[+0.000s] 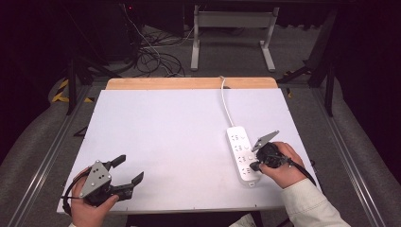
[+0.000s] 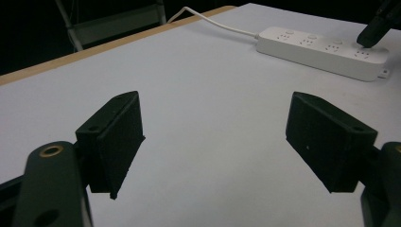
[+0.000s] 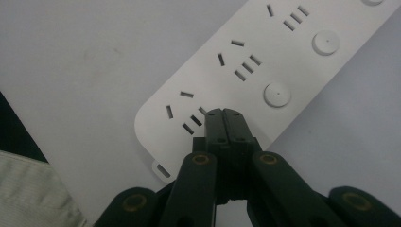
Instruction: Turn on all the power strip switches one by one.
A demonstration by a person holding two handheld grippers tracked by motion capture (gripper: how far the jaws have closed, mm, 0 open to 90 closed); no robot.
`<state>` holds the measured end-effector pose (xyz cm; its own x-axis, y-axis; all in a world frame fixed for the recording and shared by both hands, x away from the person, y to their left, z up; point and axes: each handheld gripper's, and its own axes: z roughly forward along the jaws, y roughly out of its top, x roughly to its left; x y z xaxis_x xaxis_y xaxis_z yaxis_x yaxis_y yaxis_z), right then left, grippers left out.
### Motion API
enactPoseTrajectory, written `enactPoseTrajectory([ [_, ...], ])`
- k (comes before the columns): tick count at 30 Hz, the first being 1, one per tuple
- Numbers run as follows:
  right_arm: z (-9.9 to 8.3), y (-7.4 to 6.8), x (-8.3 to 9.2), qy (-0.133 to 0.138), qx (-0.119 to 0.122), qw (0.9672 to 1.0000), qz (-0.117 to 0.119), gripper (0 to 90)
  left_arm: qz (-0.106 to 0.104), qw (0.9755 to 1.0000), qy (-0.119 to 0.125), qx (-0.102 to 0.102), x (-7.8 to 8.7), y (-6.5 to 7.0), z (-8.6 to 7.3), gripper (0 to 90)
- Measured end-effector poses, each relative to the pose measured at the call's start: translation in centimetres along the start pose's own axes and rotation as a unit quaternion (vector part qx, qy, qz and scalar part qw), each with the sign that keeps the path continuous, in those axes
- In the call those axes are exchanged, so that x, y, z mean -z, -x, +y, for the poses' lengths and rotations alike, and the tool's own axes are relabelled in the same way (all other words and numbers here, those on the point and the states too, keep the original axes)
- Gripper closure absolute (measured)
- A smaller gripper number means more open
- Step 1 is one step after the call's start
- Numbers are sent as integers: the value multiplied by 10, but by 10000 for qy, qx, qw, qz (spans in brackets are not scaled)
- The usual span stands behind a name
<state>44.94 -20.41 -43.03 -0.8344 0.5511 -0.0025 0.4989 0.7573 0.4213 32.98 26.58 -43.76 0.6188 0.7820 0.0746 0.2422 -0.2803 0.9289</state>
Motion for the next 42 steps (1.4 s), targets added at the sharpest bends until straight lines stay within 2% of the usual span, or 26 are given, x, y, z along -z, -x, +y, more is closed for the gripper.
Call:
enactPoseTrajectory([
  [6, 0, 0, -1, -3, -23, 10000, -3, 900, 2, 10000, 34, 51, 1, 1, 0, 201],
  [14, -2, -2, -1, 9, -20, 10000, -48, 900, -6, 10000, 29, 5, 0, 1, 0, 201],
  [21, -2, -5, -2, 17, 4, 9999, -157, 900, -23, 10000, 42, 11, 1, 1, 0, 201],
  [30, -4, -5, -3, 3, -77, 9999, -119, 900, -23, 10000, 50, -3, 1, 1, 1, 200],
  [42, -5, -7, -4, 54, -140, 9995, -262, 900, -36, 10000, 60, 7, 1, 2, 1, 200],
])
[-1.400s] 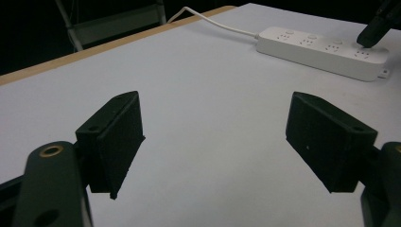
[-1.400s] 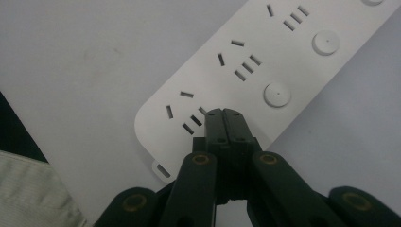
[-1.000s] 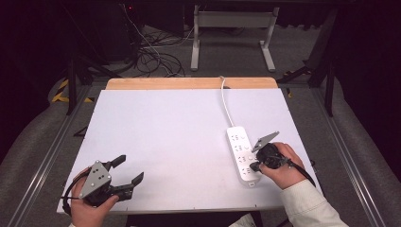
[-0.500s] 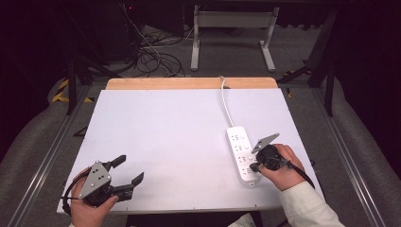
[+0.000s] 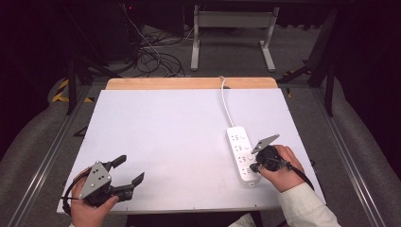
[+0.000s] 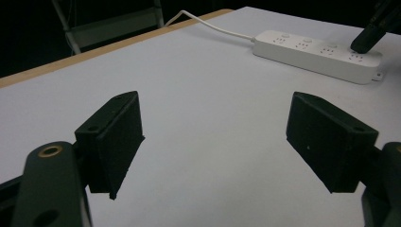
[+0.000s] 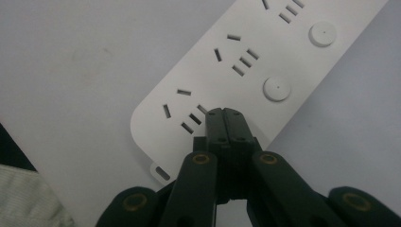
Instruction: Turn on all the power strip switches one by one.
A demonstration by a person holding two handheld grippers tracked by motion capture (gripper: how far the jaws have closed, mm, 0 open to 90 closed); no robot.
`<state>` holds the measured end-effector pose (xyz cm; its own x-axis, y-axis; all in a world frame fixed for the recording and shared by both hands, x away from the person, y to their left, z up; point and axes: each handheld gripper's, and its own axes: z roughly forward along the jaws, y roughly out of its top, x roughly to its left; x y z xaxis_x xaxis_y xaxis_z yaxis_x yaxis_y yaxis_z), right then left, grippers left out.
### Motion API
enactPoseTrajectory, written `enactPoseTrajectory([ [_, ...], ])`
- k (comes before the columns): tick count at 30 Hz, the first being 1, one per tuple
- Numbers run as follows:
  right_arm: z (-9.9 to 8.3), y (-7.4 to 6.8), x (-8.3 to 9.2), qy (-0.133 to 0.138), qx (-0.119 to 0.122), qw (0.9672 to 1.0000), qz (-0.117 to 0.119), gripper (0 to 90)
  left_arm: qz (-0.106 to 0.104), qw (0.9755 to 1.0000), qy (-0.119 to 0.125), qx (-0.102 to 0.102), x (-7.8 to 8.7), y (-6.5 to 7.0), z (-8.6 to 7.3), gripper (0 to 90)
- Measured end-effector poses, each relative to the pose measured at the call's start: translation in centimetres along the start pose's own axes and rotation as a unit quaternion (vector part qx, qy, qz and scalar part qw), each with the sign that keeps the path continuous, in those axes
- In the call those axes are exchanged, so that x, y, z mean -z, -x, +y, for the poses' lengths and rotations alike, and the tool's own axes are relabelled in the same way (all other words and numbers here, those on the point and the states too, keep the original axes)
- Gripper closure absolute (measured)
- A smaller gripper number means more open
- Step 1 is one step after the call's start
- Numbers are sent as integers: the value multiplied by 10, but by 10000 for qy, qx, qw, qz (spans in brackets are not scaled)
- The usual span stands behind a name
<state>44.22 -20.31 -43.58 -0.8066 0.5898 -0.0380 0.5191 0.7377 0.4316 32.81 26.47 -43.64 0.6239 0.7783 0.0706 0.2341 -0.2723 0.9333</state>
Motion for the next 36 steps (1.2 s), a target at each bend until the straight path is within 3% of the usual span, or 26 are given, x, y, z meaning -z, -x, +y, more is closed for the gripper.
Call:
enactPoseTrajectory([
  [2, 1, -2, 1, 61, 57, 10000, 6, 900, -6, 10000, 9, 14, 0, 0, 0, 200],
  [3, 1, -2, 2, 206, 32, 9997, 127, 900, -4, 10000, 0, 24, 0, 0, 0, 200],
  [8, 0, 1, 10, 797, -88, 9968, 59, 900, 11, 10000, -22, 23, -1, -2, -1, 200],
  [17, 8, 9, 16, 850, -100, 9963, -112, 900, 18, 10000, -3, 20, 0, -2, -1, 200],
  [36, 13, 25, -7, 627, -277, 9975, -175, 900, 84, 10000, 43, 7, 0, -3, -2, 197],
])
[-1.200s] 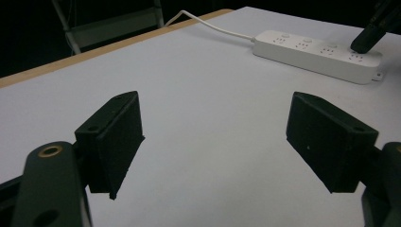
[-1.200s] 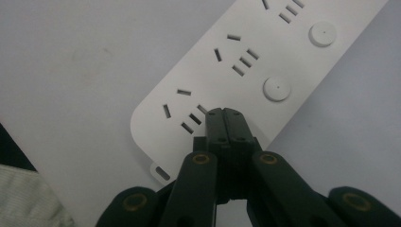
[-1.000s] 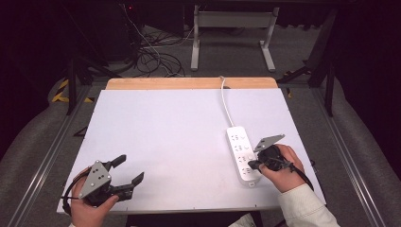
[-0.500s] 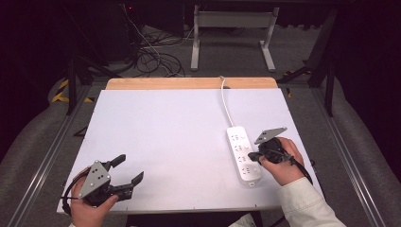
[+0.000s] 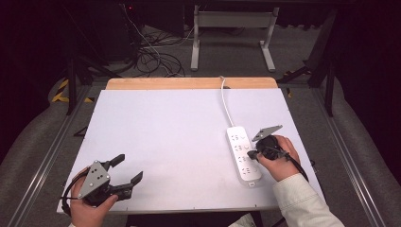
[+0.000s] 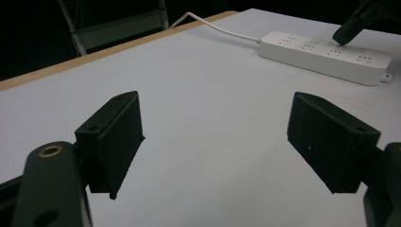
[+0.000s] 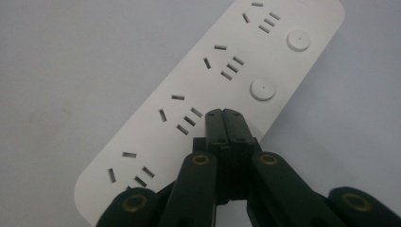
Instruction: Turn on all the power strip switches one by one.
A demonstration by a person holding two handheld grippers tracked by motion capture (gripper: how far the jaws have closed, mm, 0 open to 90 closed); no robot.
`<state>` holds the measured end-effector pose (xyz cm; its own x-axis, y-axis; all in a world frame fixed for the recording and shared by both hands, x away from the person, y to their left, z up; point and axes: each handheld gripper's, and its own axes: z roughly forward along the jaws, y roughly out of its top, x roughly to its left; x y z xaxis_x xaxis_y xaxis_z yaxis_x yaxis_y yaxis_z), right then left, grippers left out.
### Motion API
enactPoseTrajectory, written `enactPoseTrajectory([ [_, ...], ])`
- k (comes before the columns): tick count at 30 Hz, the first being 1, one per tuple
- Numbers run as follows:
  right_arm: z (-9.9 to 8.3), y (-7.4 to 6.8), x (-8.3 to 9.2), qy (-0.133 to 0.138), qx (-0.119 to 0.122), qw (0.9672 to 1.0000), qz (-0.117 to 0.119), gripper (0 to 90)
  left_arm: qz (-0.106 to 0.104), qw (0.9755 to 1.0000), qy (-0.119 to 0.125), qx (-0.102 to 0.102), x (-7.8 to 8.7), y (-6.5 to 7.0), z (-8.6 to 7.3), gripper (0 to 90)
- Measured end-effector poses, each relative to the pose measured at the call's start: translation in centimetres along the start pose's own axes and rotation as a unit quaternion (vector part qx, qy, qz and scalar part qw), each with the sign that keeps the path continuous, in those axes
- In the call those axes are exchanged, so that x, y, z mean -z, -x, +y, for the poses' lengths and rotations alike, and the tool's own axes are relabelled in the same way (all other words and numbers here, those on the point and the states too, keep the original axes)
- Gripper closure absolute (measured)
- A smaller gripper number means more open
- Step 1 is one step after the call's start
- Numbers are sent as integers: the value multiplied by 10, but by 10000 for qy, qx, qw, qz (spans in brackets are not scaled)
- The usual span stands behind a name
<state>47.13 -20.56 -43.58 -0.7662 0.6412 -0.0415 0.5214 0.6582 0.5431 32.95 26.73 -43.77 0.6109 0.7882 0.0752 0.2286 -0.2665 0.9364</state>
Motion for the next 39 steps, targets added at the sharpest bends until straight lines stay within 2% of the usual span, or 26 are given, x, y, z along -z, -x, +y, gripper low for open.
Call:
enactPoseTrajectory([
  [17, 1, 1, -3, -94, 46, 9999, 59, 900, 2, 10000, 5, -14, 0, 0, 0, 196],
  [23, 3, 0, -4, -218, 45, 9997, 38, 900, -4, 10000, 9, -11, 0, 1, 0, 196],
  [29, 5, -1, -5, -294, -8, 9996, -4, 900, 12, 10000, 10, -46, 1, 1, 1, 196],
  [39, 4, 1, -6, -272, -148, 9995, 67, 900, 10, 10000, 5, -20, 1, 0, 0, 196],
])
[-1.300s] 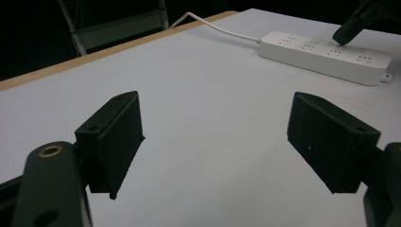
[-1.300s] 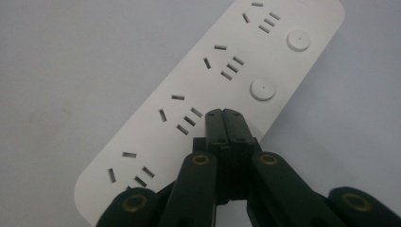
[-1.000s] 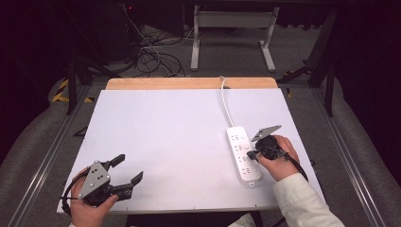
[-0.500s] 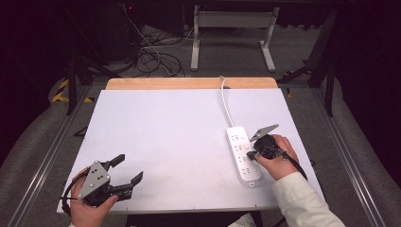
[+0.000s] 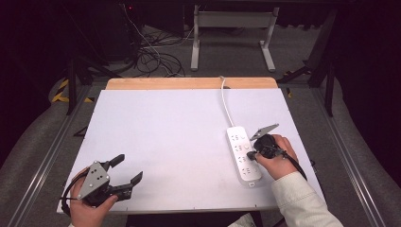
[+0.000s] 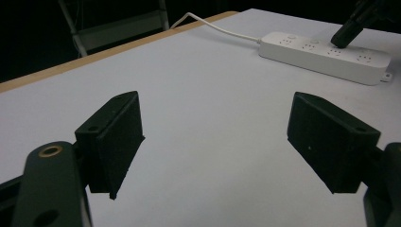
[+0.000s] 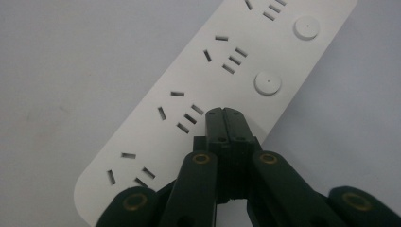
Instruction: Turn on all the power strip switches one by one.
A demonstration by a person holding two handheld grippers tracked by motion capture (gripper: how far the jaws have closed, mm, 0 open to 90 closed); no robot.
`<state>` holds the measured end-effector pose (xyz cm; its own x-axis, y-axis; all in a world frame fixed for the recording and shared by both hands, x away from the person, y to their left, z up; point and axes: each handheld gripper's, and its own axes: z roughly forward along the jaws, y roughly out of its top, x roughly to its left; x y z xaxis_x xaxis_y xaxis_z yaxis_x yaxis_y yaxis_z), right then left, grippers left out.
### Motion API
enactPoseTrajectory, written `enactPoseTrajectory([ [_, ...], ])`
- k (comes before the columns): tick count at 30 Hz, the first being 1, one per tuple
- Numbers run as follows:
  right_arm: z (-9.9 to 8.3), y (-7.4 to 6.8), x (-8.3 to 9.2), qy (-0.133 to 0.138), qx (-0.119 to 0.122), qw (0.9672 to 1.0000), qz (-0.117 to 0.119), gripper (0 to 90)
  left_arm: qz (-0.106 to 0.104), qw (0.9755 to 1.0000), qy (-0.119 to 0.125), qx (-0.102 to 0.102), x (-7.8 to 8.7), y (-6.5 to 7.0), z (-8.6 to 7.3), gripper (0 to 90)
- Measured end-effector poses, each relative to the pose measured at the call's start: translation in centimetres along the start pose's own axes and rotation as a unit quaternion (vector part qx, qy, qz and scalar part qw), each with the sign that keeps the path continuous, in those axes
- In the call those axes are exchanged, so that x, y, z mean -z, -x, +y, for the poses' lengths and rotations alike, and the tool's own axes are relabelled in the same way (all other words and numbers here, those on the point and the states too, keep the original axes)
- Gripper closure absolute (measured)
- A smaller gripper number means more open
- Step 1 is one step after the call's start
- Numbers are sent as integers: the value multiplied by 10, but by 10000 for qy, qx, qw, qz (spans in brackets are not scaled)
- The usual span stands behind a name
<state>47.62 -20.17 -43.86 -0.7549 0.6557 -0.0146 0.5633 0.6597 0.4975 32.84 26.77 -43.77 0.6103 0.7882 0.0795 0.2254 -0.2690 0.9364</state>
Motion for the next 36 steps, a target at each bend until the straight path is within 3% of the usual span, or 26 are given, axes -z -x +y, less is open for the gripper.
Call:
enactPoseTrajectory([
  [6, 0, -3, 0, 7, 61, 9999, -98, 900, -4, 10000, 0, 11, 0, 0, 0, 197],
  [8, -2, -3, 1, 165, 187, 9996, -93, 900, -2, 10000, -12, -10, -1, 0, 0, 197],
  [9, -3, -6, 9, 435, 273, 9986, -133, 900, 1, 10000, -15, 3, -1, 0, 0, 197],
  [10, -3, -6, 9, 435, 273, 9986, -133, 900, -9, 10000, -16, 11, -1, 0, -1, 197],
  [12, -1, -7, 22, 782, 231, 9965, -183, 900, -1, 10000, -55, -11, -3, 0, -1, 197],
  [13, 1, -7, 27, 813, 251, 9961, -230, 900, -13, 10000, -71, -8, -4, 0, -2, 196],
  [17, 9, -6, 34, 730, 370, 9962, -305, 900, -7, 10000, -72, -2, -4, 1, -2, 197],
  [24, 13, 0, 30, 713, 278, 9967, -262, 900, -8, 10000, -63, 4, -4, 1, -2, 197],
  [36, 24, 12, 10, 580, 122, 9980, -200, 900, -4, 10000, -70, 23, -4, 1, -2, 196],
])
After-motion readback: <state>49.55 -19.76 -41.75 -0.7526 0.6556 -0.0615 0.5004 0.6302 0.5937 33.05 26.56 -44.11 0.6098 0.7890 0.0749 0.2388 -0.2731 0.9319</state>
